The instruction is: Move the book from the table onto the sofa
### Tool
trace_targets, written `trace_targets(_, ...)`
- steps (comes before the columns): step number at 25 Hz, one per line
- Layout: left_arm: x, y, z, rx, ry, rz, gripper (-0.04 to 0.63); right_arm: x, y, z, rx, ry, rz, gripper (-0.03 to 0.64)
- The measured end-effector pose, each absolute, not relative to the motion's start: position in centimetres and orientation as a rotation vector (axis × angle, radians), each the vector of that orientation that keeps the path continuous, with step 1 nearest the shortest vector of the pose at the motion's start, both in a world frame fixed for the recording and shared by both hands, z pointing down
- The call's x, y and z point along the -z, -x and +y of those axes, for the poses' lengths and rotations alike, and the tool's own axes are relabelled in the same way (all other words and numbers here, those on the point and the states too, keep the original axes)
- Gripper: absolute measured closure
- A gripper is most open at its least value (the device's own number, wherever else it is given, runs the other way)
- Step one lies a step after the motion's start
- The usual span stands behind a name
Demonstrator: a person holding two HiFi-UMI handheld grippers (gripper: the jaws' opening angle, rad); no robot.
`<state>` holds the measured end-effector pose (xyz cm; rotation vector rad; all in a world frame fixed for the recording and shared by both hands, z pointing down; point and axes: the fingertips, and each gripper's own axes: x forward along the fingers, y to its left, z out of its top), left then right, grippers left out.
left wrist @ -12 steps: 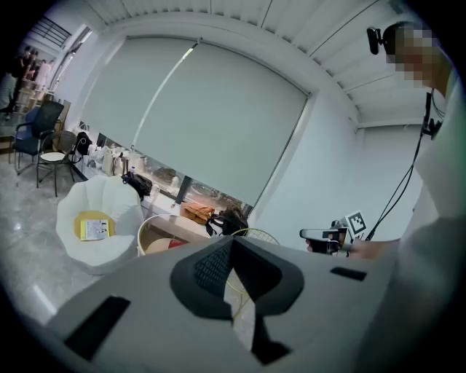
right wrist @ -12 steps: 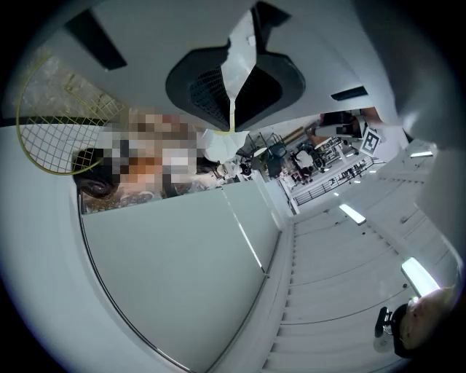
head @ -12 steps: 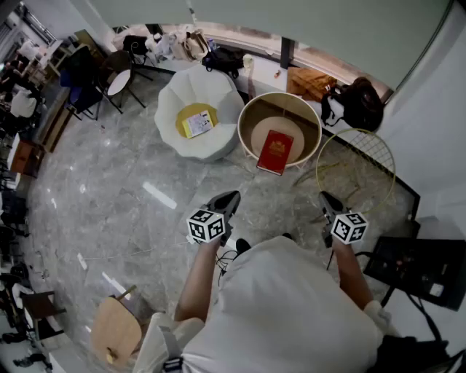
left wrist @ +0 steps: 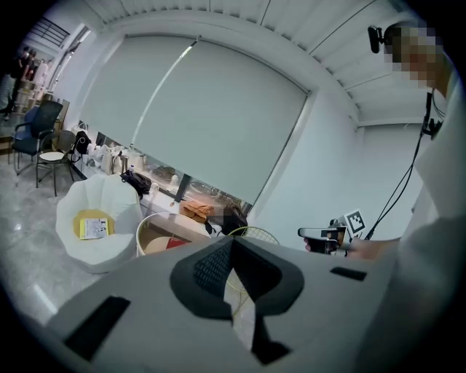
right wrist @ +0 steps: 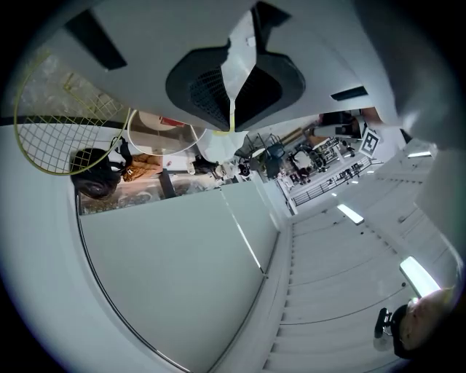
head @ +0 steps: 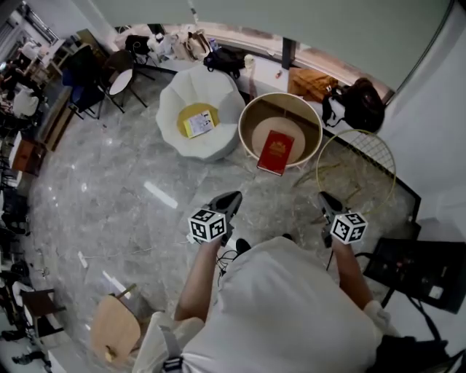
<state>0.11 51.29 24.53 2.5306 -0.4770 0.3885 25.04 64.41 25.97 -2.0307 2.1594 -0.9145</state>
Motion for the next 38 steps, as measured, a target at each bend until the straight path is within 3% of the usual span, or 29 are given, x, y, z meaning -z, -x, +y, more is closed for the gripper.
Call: trace_targets(38,-28.4,-6.1,52.5,-0.428,-2.413,-0.628,0.594,-30.3,-32.8,63.6,1.135,1.865,2.345,0.568)
